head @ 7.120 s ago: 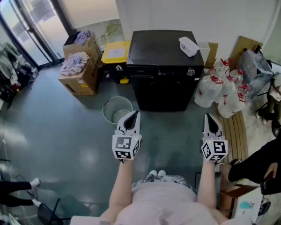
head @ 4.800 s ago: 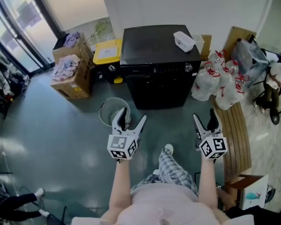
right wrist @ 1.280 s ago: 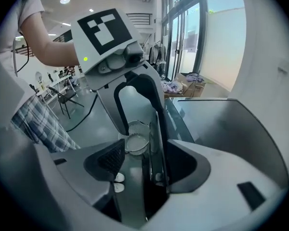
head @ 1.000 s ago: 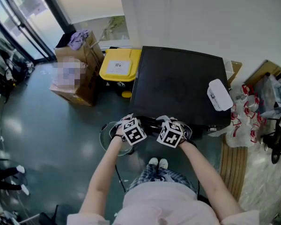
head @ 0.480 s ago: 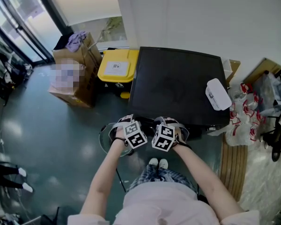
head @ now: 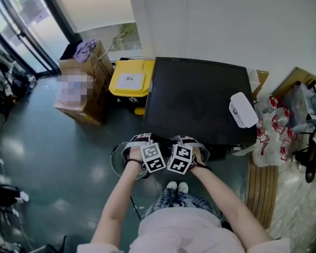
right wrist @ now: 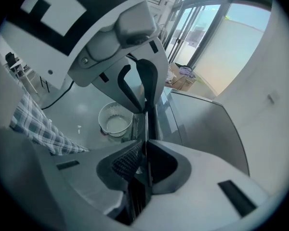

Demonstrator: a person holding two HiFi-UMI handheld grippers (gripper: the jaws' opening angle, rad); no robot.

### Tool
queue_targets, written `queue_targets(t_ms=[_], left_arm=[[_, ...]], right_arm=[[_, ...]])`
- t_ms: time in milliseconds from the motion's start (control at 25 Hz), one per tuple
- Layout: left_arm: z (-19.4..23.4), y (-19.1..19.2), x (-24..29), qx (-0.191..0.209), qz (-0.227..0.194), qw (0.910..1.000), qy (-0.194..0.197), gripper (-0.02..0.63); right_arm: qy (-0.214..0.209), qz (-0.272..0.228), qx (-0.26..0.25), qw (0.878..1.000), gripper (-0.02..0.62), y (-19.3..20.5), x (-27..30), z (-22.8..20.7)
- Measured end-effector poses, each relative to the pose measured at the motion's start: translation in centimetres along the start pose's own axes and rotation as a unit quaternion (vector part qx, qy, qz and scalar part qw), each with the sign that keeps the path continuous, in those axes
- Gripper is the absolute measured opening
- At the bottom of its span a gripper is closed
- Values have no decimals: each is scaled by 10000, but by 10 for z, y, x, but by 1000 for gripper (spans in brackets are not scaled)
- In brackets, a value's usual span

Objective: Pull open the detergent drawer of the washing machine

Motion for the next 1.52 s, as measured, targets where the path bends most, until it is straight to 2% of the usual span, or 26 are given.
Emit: queue_targets(t_ms=[160, 560, 960, 1520], left_arm=[[-5, 0, 3, 539, 208, 9983, -83, 84], [-7, 1, 4, 936, 216, 9954, 8, 66], [-16, 5, -2, 1102, 152, 9936, 184, 61], [-51, 15, -13, 1315, 196, 9908, 258, 58]], right_arm=[[-34, 13, 11, 10000, 60, -1, 1, 3], [-94, 98, 35, 9999, 57, -2, 3, 3], [-318, 34, 93, 9994, 54, -2, -2, 13], [-695, -152, 43, 9975, 51, 1, -10, 48]])
Point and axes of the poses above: the fingertips, and each gripper's own axes: x forward along the fingers, z to its left, y out of its underside, the point moved 4 cm from there along -x, backward along the fingers, and after that the axes turned 10 degrees about z, right-handed, at the moved point
